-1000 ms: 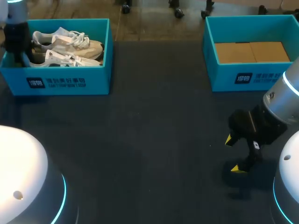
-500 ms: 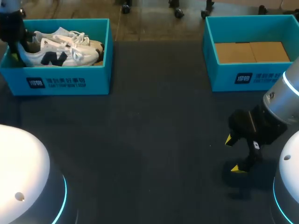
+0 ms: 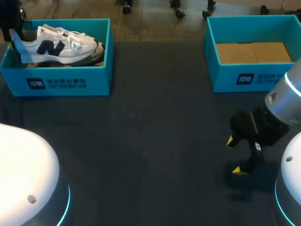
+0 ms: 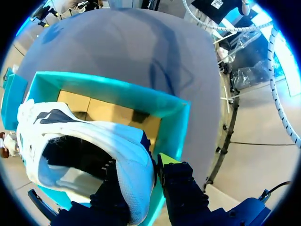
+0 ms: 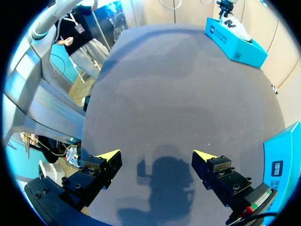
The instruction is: Take the shoe out of the shoebox, open the shoe tongue, remove and reinsert the insole, then place the shoe into the shoebox
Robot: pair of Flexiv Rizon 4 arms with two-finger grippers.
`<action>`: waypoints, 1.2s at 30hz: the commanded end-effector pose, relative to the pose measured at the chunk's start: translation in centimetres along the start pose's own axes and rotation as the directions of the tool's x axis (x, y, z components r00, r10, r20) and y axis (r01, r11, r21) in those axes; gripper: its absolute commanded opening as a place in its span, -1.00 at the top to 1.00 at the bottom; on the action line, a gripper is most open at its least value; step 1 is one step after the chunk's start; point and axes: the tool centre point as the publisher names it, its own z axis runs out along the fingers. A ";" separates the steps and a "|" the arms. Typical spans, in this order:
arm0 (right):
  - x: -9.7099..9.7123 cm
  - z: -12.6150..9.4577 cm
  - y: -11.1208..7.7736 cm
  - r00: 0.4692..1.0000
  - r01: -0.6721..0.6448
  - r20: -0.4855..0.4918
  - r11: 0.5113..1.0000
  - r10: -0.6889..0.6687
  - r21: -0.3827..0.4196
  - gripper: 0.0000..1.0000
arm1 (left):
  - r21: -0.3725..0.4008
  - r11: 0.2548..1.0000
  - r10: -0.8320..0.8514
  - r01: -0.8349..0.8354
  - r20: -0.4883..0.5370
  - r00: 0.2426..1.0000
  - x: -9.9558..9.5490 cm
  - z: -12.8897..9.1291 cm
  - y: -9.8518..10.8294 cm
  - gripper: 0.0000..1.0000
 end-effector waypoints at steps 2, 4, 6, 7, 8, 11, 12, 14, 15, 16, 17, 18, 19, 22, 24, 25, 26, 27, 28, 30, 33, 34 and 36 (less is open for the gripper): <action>0.0 0.1 0.0 1.000 0.001 0.000 1.000 -0.001 0.000 -1.00 | -0.028 0.999 -0.016 0.016 0.006 1.000 0.7 -3.7 -2.2 1.00; 0.0 0.1 0.0 1.000 0.001 0.000 1.000 -0.001 0.000 -1.00 | -0.029 0.999 -0.018 0.018 0.007 1.000 0.9 -4.6 -2.5 1.00; 0.0 0.1 0.0 1.000 0.001 0.000 1.000 -0.001 0.000 -1.00 | -0.021 1.000 -0.019 0.019 0.014 1.000 1.1 -6.4 -3.2 1.00; 0.0 0.1 0.0 1.000 0.001 0.000 1.000 -0.001 0.000 -1.00 | -0.011 1.000 -0.012 0.012 0.018 1.000 1.2 -7.2 -3.6 1.00; 0.0 0.1 0.0 1.000 0.001 0.000 1.000 -0.001 0.000 -1.00 | -0.009 1.000 -0.012 0.012 0.017 1.000 1.2 -7.6 -3.9 1.00; 0.0 0.1 0.0 1.000 0.001 0.000 1.000 -0.001 0.000 -1.00 | 0.004 1.000 -0.030 0.030 0.003 1.000 1.3 -9.4 -5.4 1.00; 0.0 0.1 0.0 1.000 0.001 0.000 1.000 -0.001 0.000 -1.00 | 0.004 1.000 -0.030 0.030 0.003 1.000 1.3 -9.4 -5.4 1.00; 0.0 0.1 0.0 1.000 0.001 0.000 1.000 -0.001 0.000 -1.00 | 0.015 0.999 -0.037 0.038 -0.037 0.999 1.2 -10.5 -7.2 1.00; 0.0 0.1 0.0 1.000 0.001 0.000 1.000 -0.001 0.000 -1.00 | 0.018 0.999 -0.035 0.036 -0.039 0.999 1.3 -11.1 -8.2 1.00; 0.0 0.1 0.0 1.000 0.001 0.000 1.000 -0.001 0.000 -1.00 | -0.006 0.999 -0.042 0.042 -0.030 0.999 1.3 -11.6 -8.8 1.00; 0.0 0.1 0.0 1.000 0.001 0.000 1.000 -0.001 0.000 -1.00 | -0.006 0.999 -0.042 0.042 -0.030 0.999 1.3 -11.6 -8.8 1.00; 0.0 0.1 0.0 1.000 0.001 0.000 1.000 -0.001 0.000 -1.00 | -0.006 0.999 -0.042 0.042 -0.030 0.999 1.3 -11.6 -8.8 1.00; 0.0 0.1 0.0 1.000 0.001 0.000 1.000 -0.001 0.000 -1.00 | -0.006 0.999 -0.042 0.042 -0.030 0.999 1.3 -11.6 -8.8 1.00; 0.0 0.1 0.0 1.000 0.001 0.000 1.000 -0.001 0.000 -1.00 | -0.006 0.999 -0.042 0.042 -0.030 0.999 1.3 -11.6 -8.8 1.00; 0.0 0.1 0.0 1.000 0.001 0.000 1.000 -0.001 0.000 -1.00 | -0.006 0.999 -0.042 0.042 -0.030 0.999 1.3 -11.6 -8.8 1.00; 0.0 0.1 0.0 1.000 0.001 0.000 1.000 -0.001 0.000 -1.00 | -0.006 0.999 -0.042 0.042 -0.030 0.999 1.3 -11.6 -8.8 1.00; 0.0 0.1 0.0 1.000 0.001 0.000 1.000 -0.001 0.000 -1.00 | -0.006 0.999 -0.042 0.042 -0.030 0.999 1.3 -11.6 -8.8 1.00; 0.0 0.1 0.0 1.000 0.001 0.000 1.000 -0.001 0.000 -1.00 | -0.006 0.999 -0.042 0.042 -0.030 0.999 1.3 -11.6 -8.8 1.00; 0.0 0.1 0.0 1.000 0.001 0.000 1.000 -0.001 0.000 -1.00 | -0.006 0.999 -0.042 0.042 -0.030 0.999 1.3 -11.6 -8.8 1.00; 0.0 0.1 0.0 1.000 0.001 0.000 1.000 -0.001 0.000 -1.00 | -0.006 0.999 -0.042 0.042 -0.030 0.999 1.3 -11.6 -8.8 1.00; 0.0 0.1 0.0 1.000 0.001 0.000 1.000 -0.001 0.000 -1.00 | -0.005 1.000 -0.008 0.007 -0.074 0.997 1.2 -8.6 -11.5 1.00; 0.0 0.1 0.0 1.000 0.001 0.000 1.000 -0.001 0.000 -1.00 | 0.017 1.000 0.011 -0.010 -0.062 0.998 1.2 -8.3 -12.7 1.00; 0.0 0.1 0.0 1.000 0.001 0.000 1.000 -0.001 0.000 -1.00 | 0.019 0.999 0.028 -0.027 -0.043 0.999 1.2 -8.4 -14.6 1.00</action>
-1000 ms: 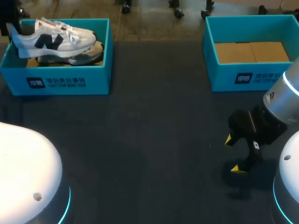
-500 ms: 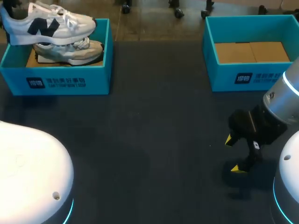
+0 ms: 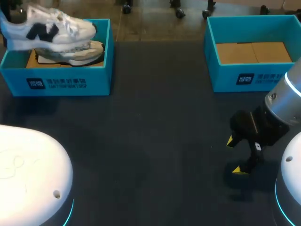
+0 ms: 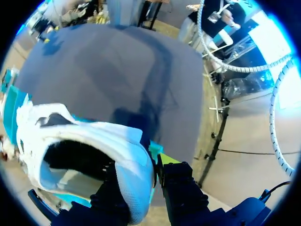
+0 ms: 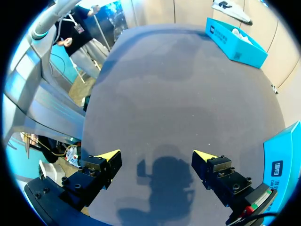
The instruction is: Take the shoe out of the shoebox, open the shoe tongue, remove and reinsert the insole, then place the shoe into the shoebox
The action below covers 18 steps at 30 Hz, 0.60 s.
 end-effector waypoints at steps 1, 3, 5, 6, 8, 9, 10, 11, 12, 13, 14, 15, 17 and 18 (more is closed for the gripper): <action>0.0 0.1 0.0 1.000 0.001 0.000 1.000 -0.001 0.000 -1.00 | -0.036 0.999 0.034 -0.033 0.042 0.999 0.1 1.0 -4.6 1.00; 0.0 0.1 0.0 1.000 0.001 0.000 1.000 -0.001 0.000 -1.00 | -0.063 0.997 0.049 -0.046 0.050 0.998 0.3 0.6 -6.4 1.00; 0.0 0.1 0.0 1.000 0.001 0.000 1.000 -0.001 0.000 -1.00 | -0.077 0.995 0.066 -0.061 0.070 0.995 0.6 -0.2 -8.8 1.00; 0.0 0.1 0.0 1.000 0.001 0.000 1.000 -0.001 0.000 -1.00 | -0.064 0.996 0.068 -0.063 0.077 0.995 0.7 -0.4 -9.3 1.00; 0.0 0.1 0.0 1.000 0.001 0.000 1.000 -0.001 0.000 -1.00 | -0.075 0.995 0.073 -0.067 0.080 0.994 0.9 -0.9 -11.3 1.00; 0.0 0.1 0.0 1.000 0.001 0.000 1.000 -0.001 0.000 -1.00 | -0.059 0.996 0.078 -0.073 0.078 0.994 0.8 -1.0 -12.1 1.00; 0.0 0.1 0.0 1.000 0.001 0.000 1.000 -0.001 0.000 -1.00 | -0.068 0.995 0.080 -0.075 0.075 0.994 0.7 -1.1 -12.9 1.00; 0.0 0.1 0.0 1.000 0.001 0.000 1.000 -0.001 0.000 -1.00 | -0.091 0.994 0.065 -0.059 0.069 0.996 0.5 -1.1 -13.8 1.00; 0.0 0.1 0.0 1.000 0.001 0.000 1.000 -0.001 0.000 -1.00 | -0.090 0.994 0.062 -0.057 0.059 0.996 0.3 -1.1 -14.6 1.00; 0.0 0.1 0.0 1.000 0.001 0.000 1.000 -0.001 0.000 -1.00 | -0.090 0.995 0.041 -0.036 0.052 0.998 -0.1 -1.1 -15.2 1.00; 0.0 0.1 0.0 1.000 0.001 0.000 1.000 -0.001 0.000 -1.00 | -0.087 0.996 0.038 -0.033 0.049 0.998 -0.5 -1.0 -15.9 1.00; 0.0 0.1 0.0 1.000 0.001 0.000 1.000 -0.001 0.000 -1.00 | -0.087 0.996 0.040 -0.036 0.046 0.998 -0.9 -1.0 -16.5 1.00; 0.0 0.1 0.0 1.000 0.001 0.000 1.000 -0.001 0.000 -1.00 | -0.083 0.996 0.039 -0.036 0.032 0.999 -1.9 -0.7 -18.0 1.00; 0.0 0.1 0.0 1.000 0.001 0.000 1.000 -0.001 0.000 -1.00 | -0.094 0.995 0.032 -0.029 0.029 0.999 -2.2 -0.5 -18.7 1.00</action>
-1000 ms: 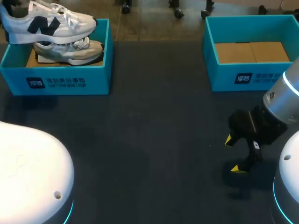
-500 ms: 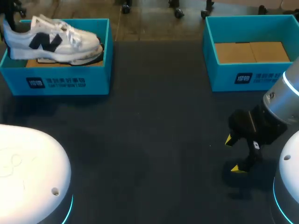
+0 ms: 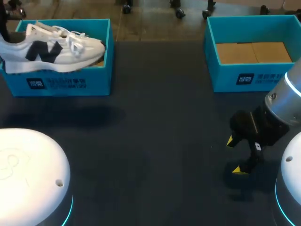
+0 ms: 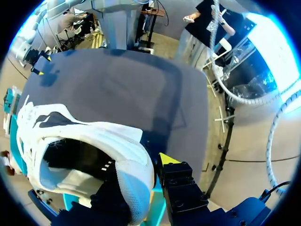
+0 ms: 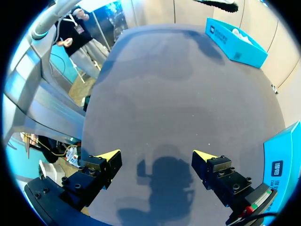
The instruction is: Take the shoe out of the shoebox, open the shoe tongue, remove and reinsert the insole, then place the shoe into the shoebox
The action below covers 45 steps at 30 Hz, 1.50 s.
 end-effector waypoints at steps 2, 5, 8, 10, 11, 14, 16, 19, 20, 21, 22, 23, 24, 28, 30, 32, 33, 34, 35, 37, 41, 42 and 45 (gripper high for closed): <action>0.0 0.1 0.0 1.000 0.001 0.000 1.000 -0.001 0.001 -1.00 | -0.151 0.988 0.000 -0.005 -0.031 1.000 -2.2 1.3 -6.6 1.00; 0.0 0.1 0.0 1.000 0.001 0.000 1.000 -0.001 0.001 -1.00 | -0.154 0.988 0.003 -0.008 -0.031 1.000 -3.3 2.2 -8.7 1.00; 0.0 0.1 0.0 1.000 0.001 0.000 1.000 -0.001 0.001 -1.00 | -0.144 0.990 0.006 -0.011 -0.036 0.999 -3.6 2.4 -9.1 1.00; 0.0 0.1 0.0 1.000 0.001 0.000 1.000 -0.001 0.001 -1.00 | -0.144 0.990 0.006 -0.011 -0.036 0.999 -3.6 2.4 -9.1 1.00; 0.0 0.1 0.0 1.000 0.001 0.000 1.000 -0.001 0.001 -1.00 | -0.144 0.990 0.006 -0.011 -0.036 0.999 -3.6 2.4 -9.1 1.00; 0.0 0.1 0.0 1.000 0.001 0.000 1.000 -0.001 0.001 -1.00 | -0.144 0.990 0.006 -0.011 -0.036 0.999 -3.6 2.4 -9.1 1.00; 0.0 0.1 0.0 1.000 0.001 0.000 1.000 -0.001 0.001 -1.00 | -0.144 0.990 0.006 -0.011 -0.036 0.999 -3.6 2.4 -9.1 1.00; 0.0 0.1 0.0 1.000 0.001 0.000 1.000 -0.001 0.001 -1.00 | -0.144 0.990 0.006 -0.011 -0.036 0.999 -3.6 2.4 -9.1 1.00; 0.0 0.1 0.0 1.000 0.001 0.000 1.000 -0.001 0.001 -1.00 | -0.144 0.990 0.006 -0.011 -0.036 0.999 -3.6 2.4 -9.1 1.00; 0.0 0.1 0.0 1.000 0.001 0.000 1.000 -0.001 0.001 -1.00 | -0.128 0.992 0.017 -0.020 -0.027 0.999 -3.6 2.5 -9.1 1.00; 0.0 0.1 0.0 1.000 0.001 0.000 1.000 -0.001 0.001 -1.00 | -0.131 0.991 0.021 -0.024 -0.024 0.999 -3.8 2.6 -9.4 1.00; 0.0 0.1 0.0 1.000 0.001 0.000 1.000 -0.001 0.001 -1.00 | -0.159 0.986 0.036 -0.041 -0.032 0.999 -4.3 2.9 -10.2 1.00; 0.0 0.1 0.0 1.000 0.001 0.000 1.000 -0.001 0.001 -1.00 | -0.169 0.985 0.038 -0.044 -0.039 0.999 -4.8 3.2 -10.9 1.00; 0.0 0.1 0.0 1.000 0.001 0.000 1.000 -0.001 0.001 -1.00 | -0.180 0.979 0.080 -0.094 -0.084 0.993 -7.7 4.8 -13.7 1.00; 0.0 0.1 0.0 1.000 0.001 0.000 1.000 -0.001 0.001 -1.00 | -0.175 0.978 0.102 -0.117 -0.090 0.991 -9.1 5.6 -14.9 1.00; 0.0 0.1 0.0 1.000 0.001 0.000 1.000 -0.001 0.001 -1.00 | -0.193 0.974 0.103 -0.120 -0.095 0.990 -10.3 6.3 -16.1 1.00; 0.0 0.1 0.0 1.000 0.001 0.000 1.000 -0.001 0.001 -1.00 | -0.183 0.974 0.117 -0.132 -0.087 0.989 -10.8 6.5 -16.6 1.00; 0.0 0.1 0.0 1.000 0.001 0.000 1.000 -0.001 0.001 -1.00 | -0.199 0.973 0.103 -0.118 -0.085 0.991 -11.4 6.8 -17.1 1.00; 0.0 0.1 0.0 1.000 0.001 0.000 1.000 -0.001 0.001 -1.00 | -0.213 0.971 0.096 -0.112 -0.085 0.992 -11.9 7.2 -17.5 1.00; 0.0 0.1 0.0 1.000 0.001 0.000 1.000 -0.001 0.001 -1.00 | -0.192 0.975 0.097 -0.108 -0.062 0.993 -12.7 8.4 -18.0 1.00; 0.0 0.1 0.0 1.000 0.001 0.000 1.000 -0.001 0.001 -1.00 | -0.192 0.975 0.097 -0.108 -0.062 0.993 -12.7 8.4 -18.0 1.00; 0.0 0.1 0.0 1.000 0.001 0.000 1.000 -0.001 0.001 -1.00 | -0.192 0.975 0.097 -0.108 -0.062 0.993 -12.7 8.4 -18.0 1.00; 0.0 0.1 0.0 1.000 0.001 0.000 1.000 -0.001 0.001 -1.00 | -0.192 0.975 0.097 -0.108 -0.062 0.993 -12.7 8.4 -18.0 1.00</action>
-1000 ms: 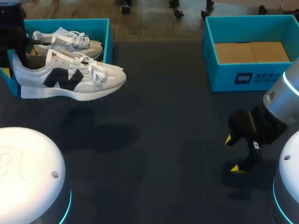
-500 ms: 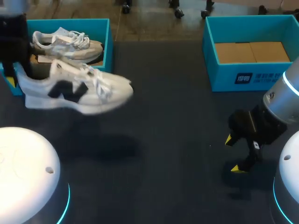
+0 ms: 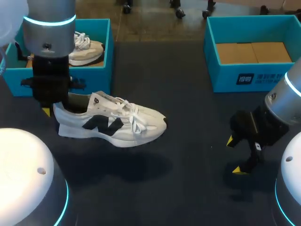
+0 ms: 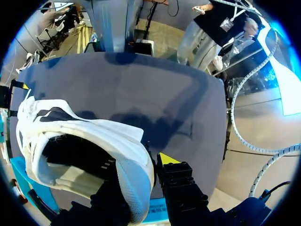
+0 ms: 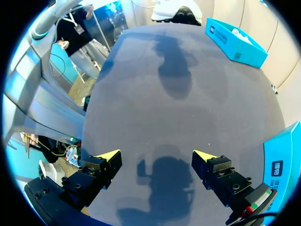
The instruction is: Take the shoe out of the shoebox, open the shoe tongue, remove and reinsert the insole, then place the shoe into the shoebox
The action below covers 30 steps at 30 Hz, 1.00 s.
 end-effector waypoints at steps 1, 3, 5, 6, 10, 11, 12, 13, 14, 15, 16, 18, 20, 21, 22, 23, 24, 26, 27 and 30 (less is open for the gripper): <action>0.0 0.1 0.0 1.000 0.001 0.001 1.000 -0.001 0.001 -1.00 | -0.026 1.000 0.001 -0.001 0.010 1.000 0.5 0.0 -0.3 1.00; 0.0 0.1 0.0 1.000 0.001 0.001 1.000 -0.001 0.001 -1.00 | -0.026 1.000 0.001 -0.001 0.010 1.000 0.5 0.0 -0.3 1.00; 0.0 0.1 0.0 1.000 0.001 0.001 1.000 -0.001 0.001 -1.00 | -0.026 1.000 0.001 -0.001 0.010 1.000 0.5 0.0 -0.3 1.00; 0.0 0.1 0.0 1.000 0.001 0.001 1.000 -0.001 0.001 -1.00 | -0.010 1.000 0.018 -0.018 -0.010 1.000 0.0 0.9 -0.5 1.00; 0.0 0.1 0.0 1.000 0.001 0.001 1.000 -0.001 0.001 -1.00 | 0.004 1.000 0.029 -0.029 -0.009 1.000 -2.4 3.3 -1.5 1.00; 0.0 0.1 0.0 1.000 0.001 0.001 1.000 -0.001 0.001 -1.00 | 0.020 0.999 0.049 -0.049 -0.011 0.999 -3.5 4.1 -2.2 1.00; 0.0 0.1 0.0 1.000 0.001 0.001 1.000 -0.001 0.001 -1.00 | 0.010 0.998 0.059 -0.059 -0.023 0.998 -3.9 4.4 -2.6 1.00; 0.0 0.1 0.0 1.000 0.001 0.001 1.000 -0.001 0.001 -1.00 | -0.005 0.998 0.059 -0.059 -0.035 0.998 -4.4 4.6 -3.0 1.00; 0.0 0.1 0.0 1.000 0.001 0.001 1.000 -0.001 0.001 -1.00 | -0.020 0.998 0.064 -0.066 -0.061 0.996 -5.3 5.2 -3.7 1.00; 0.0 0.1 0.0 1.000 0.001 0.001 1.000 -0.001 0.001 -1.00 | -0.020 0.998 0.064 -0.066 -0.061 0.996 -5.3 5.2 -3.7 1.00; 0.0 0.1 0.0 1.000 0.001 0.001 1.000 -0.001 0.001 -1.00 | -0.020 0.998 0.064 -0.066 -0.061 0.996 -5.3 5.2 -3.7 1.00; 0.0 0.1 0.0 1.000 0.001 0.001 1.000 -0.001 0.001 -1.00 | -0.020 0.998 0.064 -0.066 -0.061 0.996 -5.3 5.2 -3.7 1.00; 0.0 0.1 0.0 1.000 0.001 0.001 1.000 -0.001 0.001 -1.00 | -0.020 0.998 0.064 -0.066 -0.061 0.996 -5.3 5.2 -3.7 1.00; 0.0 0.1 0.0 1.000 0.001 0.001 1.000 -0.001 0.001 -1.00 | -0.020 0.998 0.064 -0.066 -0.061 0.996 -5.3 5.2 -3.7 1.00; 0.0 0.1 0.0 1.000 0.001 0.001 1.000 -0.001 0.001 -1.00 | -0.020 0.998 0.064 -0.066 -0.061 0.996 -5.3 5.2 -3.7 1.00; 0.0 0.1 0.0 1.000 0.001 0.001 1.000 -0.001 0.001 -1.00 | -0.020 0.998 0.064 -0.066 -0.061 0.996 -5.3 5.2 -3.7 1.00; 0.0 0.1 0.0 1.000 0.001 0.001 1.000 -0.001 0.001 -1.00 | -0.020 0.998 0.064 -0.066 -0.061 0.996 -5.3 5.2 -3.7 1.00; 0.0 0.1 0.0 1.000 0.001 0.001 1.000 -0.001 0.001 -1.00 | -0.020 0.998 0.064 -0.066 -0.061 0.996 -5.3 5.2 -3.7 1.00; 0.0 0.1 0.0 1.000 0.001 0.001 1.000 -0.001 0.001 -1.00 | -0.020 0.998 0.064 -0.066 -0.061 0.996 -5.3 5.2 -3.7 1.00; 0.0 0.1 0.0 1.000 0.001 0.001 1.000 -0.001 0.001 -1.00 | 0.048 0.998 0.048 -0.046 -0.034 0.998 -6.8 6.6 -3.5 1.00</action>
